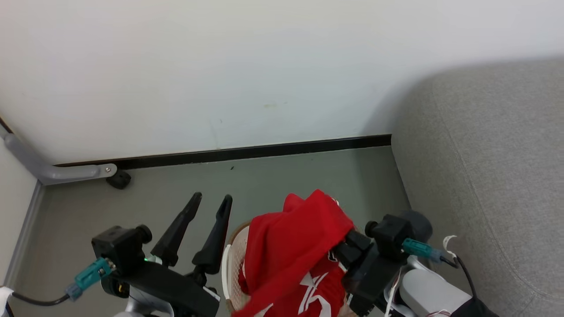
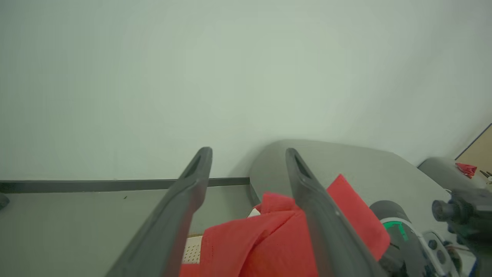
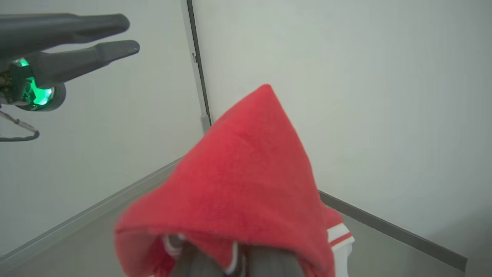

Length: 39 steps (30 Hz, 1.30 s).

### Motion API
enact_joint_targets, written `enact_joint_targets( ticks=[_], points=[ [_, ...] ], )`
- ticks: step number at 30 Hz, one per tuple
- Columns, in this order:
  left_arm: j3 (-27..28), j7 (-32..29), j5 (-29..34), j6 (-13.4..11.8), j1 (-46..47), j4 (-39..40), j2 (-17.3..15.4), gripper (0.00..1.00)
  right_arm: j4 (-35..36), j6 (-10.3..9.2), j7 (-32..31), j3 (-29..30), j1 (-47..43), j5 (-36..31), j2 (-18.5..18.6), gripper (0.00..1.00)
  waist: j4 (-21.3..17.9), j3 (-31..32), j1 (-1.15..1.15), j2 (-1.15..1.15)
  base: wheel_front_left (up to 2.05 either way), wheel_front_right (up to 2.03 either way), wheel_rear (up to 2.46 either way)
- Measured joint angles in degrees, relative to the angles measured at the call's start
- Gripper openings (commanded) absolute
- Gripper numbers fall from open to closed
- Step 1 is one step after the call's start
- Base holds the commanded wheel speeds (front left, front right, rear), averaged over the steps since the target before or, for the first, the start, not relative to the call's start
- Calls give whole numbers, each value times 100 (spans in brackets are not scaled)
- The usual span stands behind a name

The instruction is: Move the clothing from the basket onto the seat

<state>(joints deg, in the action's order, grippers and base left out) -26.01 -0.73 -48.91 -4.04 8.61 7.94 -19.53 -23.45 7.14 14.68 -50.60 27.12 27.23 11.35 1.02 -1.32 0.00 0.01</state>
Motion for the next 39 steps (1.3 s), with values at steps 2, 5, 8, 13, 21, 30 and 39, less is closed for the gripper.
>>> enact_joint_targets(
  ticks=[2, 5, 8, 13, 21, 30, 39],
  points=[
    [-75, 77, 83, 3, -124, 29, -25, 100, 26, 0, 0, 68, 0, 0, 70, 0, -82, -3, 0, 0, 0, 0, 0],
    [-185, 235, 234, 10, -309, 124, -16, 100, 57, 0, 0, 191, -1, -2, 144, 0, -211, -16, 0, 0, 0, 0, 0],
    [-236, 346, 328, 55, -391, 163, -10, 100, 91, 0, 0, 285, -1, -3, 176, 0, -305, -29, 0, 0, 0, 0, 0],
    [-334, 606, 504, 120, -442, 241, -9, 100, 179, 0, 0, 424, -7, -75, 268, 0, -546, -63, 0, 0, 0, 0, 0],
    [-383, 968, 797, 258, -475, 267, -55, 100, 459, -1, 0, 627, -59, -240, 413, 0, -956, -113, 0, 0, 0, 0, 0],
    [-416, 1249, 1053, 312, -649, 274, -102, 100, 776, -81, 1, 1005, -70, -330, 676, 0, -1454, -165, 0, 0, 0, 0, 0],
    [-465, 1382, 1136, 406, -691, 264, -23, 100, 1072, -218, 1, 1437, -69, -539, 1015, 0, -1989, -212, 0, 0, 0, 0, 0]
  ],
)
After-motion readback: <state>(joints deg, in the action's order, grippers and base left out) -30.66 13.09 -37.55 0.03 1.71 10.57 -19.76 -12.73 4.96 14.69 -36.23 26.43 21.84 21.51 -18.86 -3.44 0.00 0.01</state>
